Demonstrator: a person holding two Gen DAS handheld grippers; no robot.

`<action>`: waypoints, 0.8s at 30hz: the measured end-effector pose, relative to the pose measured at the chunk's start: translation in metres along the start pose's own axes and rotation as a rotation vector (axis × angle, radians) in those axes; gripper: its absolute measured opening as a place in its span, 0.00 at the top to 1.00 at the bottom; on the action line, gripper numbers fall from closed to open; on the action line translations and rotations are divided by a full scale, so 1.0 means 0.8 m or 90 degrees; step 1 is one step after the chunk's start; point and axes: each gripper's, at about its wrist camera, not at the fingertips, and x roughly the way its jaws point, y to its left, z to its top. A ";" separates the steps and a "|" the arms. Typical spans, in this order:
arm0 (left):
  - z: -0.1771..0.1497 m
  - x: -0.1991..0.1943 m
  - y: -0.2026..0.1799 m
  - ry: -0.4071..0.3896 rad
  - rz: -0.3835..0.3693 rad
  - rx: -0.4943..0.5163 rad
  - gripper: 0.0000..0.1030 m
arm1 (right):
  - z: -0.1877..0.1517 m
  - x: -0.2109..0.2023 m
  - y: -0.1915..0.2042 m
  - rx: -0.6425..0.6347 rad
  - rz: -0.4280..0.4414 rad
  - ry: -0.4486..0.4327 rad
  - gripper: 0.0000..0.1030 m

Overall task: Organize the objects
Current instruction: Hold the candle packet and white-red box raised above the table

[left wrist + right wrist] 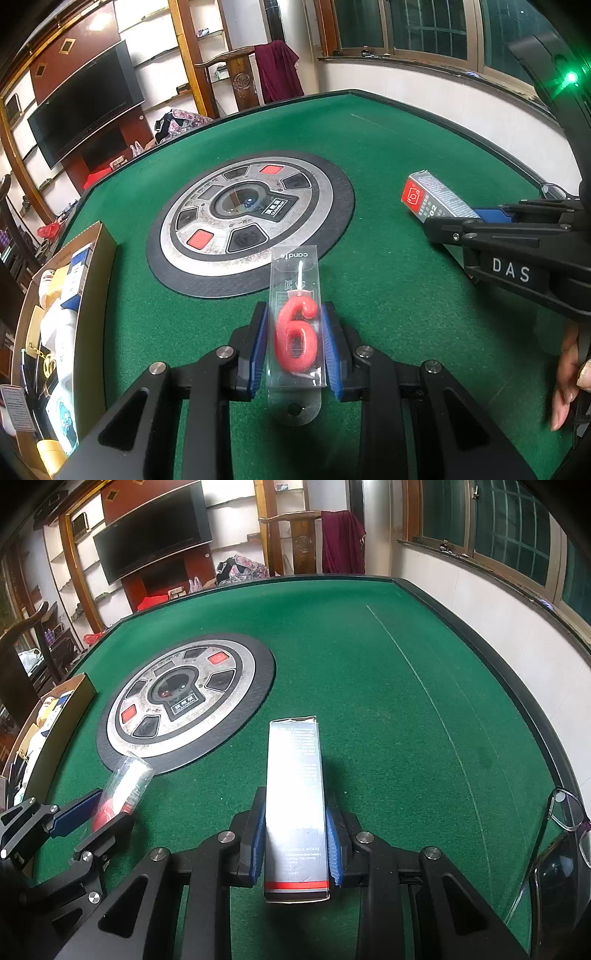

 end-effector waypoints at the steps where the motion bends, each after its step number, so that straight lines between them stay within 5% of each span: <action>1: 0.000 0.000 0.000 0.000 0.000 0.000 0.74 | 0.000 0.000 0.000 0.000 0.000 0.000 0.71; 24: 0.012 -0.039 0.033 -0.057 -0.019 -0.052 0.74 | -0.004 -0.011 0.023 0.006 0.014 -0.015 0.71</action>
